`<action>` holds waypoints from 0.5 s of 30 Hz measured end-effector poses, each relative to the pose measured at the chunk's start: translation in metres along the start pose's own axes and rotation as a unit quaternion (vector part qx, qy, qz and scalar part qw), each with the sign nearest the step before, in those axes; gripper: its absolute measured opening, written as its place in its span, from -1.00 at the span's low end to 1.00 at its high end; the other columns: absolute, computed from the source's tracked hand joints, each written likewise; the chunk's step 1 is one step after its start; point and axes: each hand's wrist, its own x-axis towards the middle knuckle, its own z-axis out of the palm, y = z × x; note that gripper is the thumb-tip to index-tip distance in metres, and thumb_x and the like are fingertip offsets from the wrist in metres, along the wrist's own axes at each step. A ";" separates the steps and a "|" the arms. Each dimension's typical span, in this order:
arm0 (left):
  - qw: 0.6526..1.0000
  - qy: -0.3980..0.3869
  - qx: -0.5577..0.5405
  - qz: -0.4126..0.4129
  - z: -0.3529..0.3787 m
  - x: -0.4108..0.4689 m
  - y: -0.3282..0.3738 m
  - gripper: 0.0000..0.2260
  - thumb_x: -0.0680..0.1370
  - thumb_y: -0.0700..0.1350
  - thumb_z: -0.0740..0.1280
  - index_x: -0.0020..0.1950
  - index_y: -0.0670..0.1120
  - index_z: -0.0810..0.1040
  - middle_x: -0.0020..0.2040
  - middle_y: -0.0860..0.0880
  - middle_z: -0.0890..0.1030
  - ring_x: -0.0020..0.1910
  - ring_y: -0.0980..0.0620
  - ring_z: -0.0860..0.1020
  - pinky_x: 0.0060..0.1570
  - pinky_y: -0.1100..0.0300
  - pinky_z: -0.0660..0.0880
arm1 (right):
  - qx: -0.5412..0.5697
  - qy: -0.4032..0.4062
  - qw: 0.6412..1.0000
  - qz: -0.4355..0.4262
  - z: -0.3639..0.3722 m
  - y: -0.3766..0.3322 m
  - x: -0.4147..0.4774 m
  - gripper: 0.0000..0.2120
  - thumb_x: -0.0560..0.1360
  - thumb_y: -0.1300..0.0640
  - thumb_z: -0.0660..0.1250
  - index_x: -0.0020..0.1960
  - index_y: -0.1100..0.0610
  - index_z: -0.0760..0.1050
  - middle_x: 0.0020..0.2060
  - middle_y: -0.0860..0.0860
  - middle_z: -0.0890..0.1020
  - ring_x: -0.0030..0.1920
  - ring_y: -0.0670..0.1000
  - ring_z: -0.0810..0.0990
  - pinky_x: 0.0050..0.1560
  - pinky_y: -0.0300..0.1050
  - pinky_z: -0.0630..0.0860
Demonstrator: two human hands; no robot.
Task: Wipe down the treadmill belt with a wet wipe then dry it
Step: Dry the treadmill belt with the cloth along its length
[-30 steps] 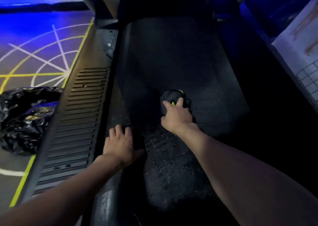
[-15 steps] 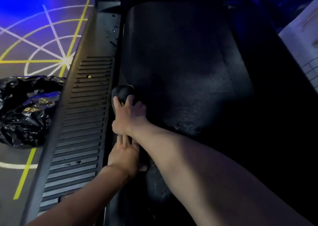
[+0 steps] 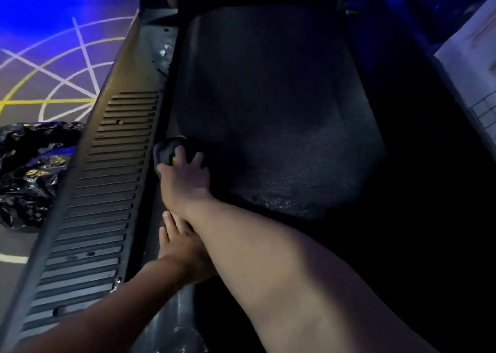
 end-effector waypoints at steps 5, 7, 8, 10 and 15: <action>0.999 0.048 -0.002 -0.001 0.017 0.012 0.015 0.09 0.40 0.14 0.48 0.56 -0.23 -0.23 0.53 -0.35 -0.23 0.52 -0.36 -0.22 0.50 -0.17 0.00 | -0.044 -0.017 0.999 0.006 -0.013 0.045 -0.020 -0.64 0.65 0.09 0.13 0.41 -0.12 0.38 0.52 0.09 0.08 0.33 0.31 0.23 0.19 0.14 0.38; 0.992 0.089 0.052 0.067 0.018 0.011 0.021 0.06 0.32 0.08 0.55 0.59 -0.08 -0.07 0.54 -0.18 -0.09 0.53 -0.25 -0.10 0.44 -0.19 0.19 | -0.033 -0.025 0.999 0.024 -0.023 0.071 -0.037 -0.64 0.64 0.11 0.13 0.40 -0.14 0.39 0.53 0.09 0.06 0.34 0.30 0.22 0.23 0.15 0.35; 0.987 0.101 0.070 0.101 0.015 0.010 0.024 0.05 0.30 0.06 0.57 0.59 -0.01 -0.03 0.53 -0.10 -0.05 0.52 -0.18 -0.05 0.39 -0.21 0.28 | -0.029 -0.024 0.999 0.033 -0.028 0.083 -0.046 -0.63 0.64 0.11 0.14 0.40 -0.14 0.39 0.53 0.08 0.05 0.34 0.30 0.21 0.26 0.17 0.34; 0.983 0.093 0.091 0.126 0.008 0.008 0.034 0.10 0.25 0.04 0.60 0.58 0.00 -0.05 0.51 -0.08 -0.06 0.50 -0.15 -0.02 0.31 -0.24 0.37 | -0.026 -0.023 0.998 0.060 -0.038 0.110 -0.070 -0.60 0.62 0.13 0.17 0.41 -0.16 0.38 0.54 0.07 0.01 0.36 0.30 0.19 0.30 0.18 0.32; 0.998 0.021 -0.026 0.044 0.011 0.011 0.069 0.26 0.21 0.33 0.52 0.57 -0.09 -0.23 0.55 -0.16 -0.29 0.53 -0.27 -0.24 0.41 -0.33 0.15 | -0.022 -0.016 0.991 0.132 -0.053 0.166 -0.112 -0.44 0.54 0.22 0.29 0.45 -0.18 0.29 0.54 0.05 -0.05 0.38 0.30 0.17 0.31 0.18 0.33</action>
